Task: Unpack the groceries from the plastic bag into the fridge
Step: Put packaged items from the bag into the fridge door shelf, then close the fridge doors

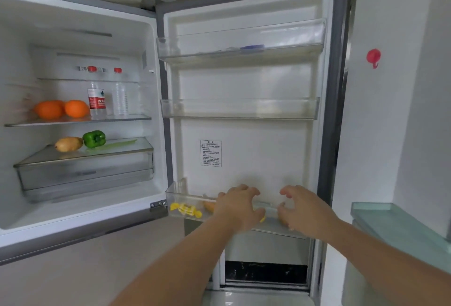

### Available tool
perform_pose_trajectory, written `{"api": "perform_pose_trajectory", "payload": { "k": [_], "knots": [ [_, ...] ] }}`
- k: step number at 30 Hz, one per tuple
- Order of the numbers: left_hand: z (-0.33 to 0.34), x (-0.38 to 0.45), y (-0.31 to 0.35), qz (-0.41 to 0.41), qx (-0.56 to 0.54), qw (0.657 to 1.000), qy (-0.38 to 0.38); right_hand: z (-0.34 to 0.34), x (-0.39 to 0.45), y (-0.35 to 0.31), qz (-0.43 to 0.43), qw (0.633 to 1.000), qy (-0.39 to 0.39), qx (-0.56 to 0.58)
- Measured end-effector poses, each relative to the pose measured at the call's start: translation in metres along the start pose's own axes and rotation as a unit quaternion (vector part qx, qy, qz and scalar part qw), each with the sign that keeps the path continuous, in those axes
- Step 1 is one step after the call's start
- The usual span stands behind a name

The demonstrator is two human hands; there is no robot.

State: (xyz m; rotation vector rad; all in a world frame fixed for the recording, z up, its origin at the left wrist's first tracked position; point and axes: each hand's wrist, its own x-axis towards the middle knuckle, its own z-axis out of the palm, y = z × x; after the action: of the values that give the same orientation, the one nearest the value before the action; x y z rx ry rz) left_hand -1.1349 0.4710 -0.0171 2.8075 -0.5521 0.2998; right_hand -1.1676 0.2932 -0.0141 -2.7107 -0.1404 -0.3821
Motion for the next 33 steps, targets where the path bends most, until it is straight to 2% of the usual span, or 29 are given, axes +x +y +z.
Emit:
{"api": "perform_pose_trajectory", "payload": {
  "k": [5, 11, 16, 18, 19, 22, 24, 26, 33],
  "knots": [
    [0.026, 0.013, 0.023, 0.034, -0.01, 0.999, -0.02, 0.0, -0.002, 0.025, 0.011, 0.998, -0.004, -0.06],
    [0.03, 0.007, 0.033, 0.001, 0.014, 1.0, -0.025, -0.003, -0.007, 0.036, -0.057, 0.988, 0.005, -0.143],
    [0.033, -0.006, 0.037, -0.033, 0.021, 0.999, -0.012, -0.007, -0.012, 0.036, -0.091, 0.989, -0.057, -0.098],
    [0.031, -0.012, 0.036, -0.042, 0.026, 0.999, -0.014, -0.015, -0.013, 0.037, -0.112, 0.991, -0.023, -0.072],
    [0.028, -0.015, 0.035, -0.046, 0.027, 0.998, -0.015, -0.021, -0.012, 0.039, -0.13, 0.988, 0.035, -0.071],
    [0.019, -0.028, 0.031, -0.063, 0.028, 0.997, -0.023, -0.049, -0.005, 0.046, -0.208, 0.94, 0.234, -0.135],
    [0.013, -0.04, 0.03, -0.079, 0.034, 0.996, -0.028, -0.062, -0.003, 0.05, -0.249, 0.907, 0.296, -0.164],
    [0.008, -0.053, 0.028, -0.095, 0.047, 0.994, -0.032, -0.067, -0.002, 0.052, -0.305, 0.881, 0.312, -0.182],
    [-0.018, -0.105, 0.007, -0.14, 0.065, 0.987, -0.035, -0.067, -0.025, 0.03, -0.472, 0.794, 0.287, -0.253]
  ]
}}
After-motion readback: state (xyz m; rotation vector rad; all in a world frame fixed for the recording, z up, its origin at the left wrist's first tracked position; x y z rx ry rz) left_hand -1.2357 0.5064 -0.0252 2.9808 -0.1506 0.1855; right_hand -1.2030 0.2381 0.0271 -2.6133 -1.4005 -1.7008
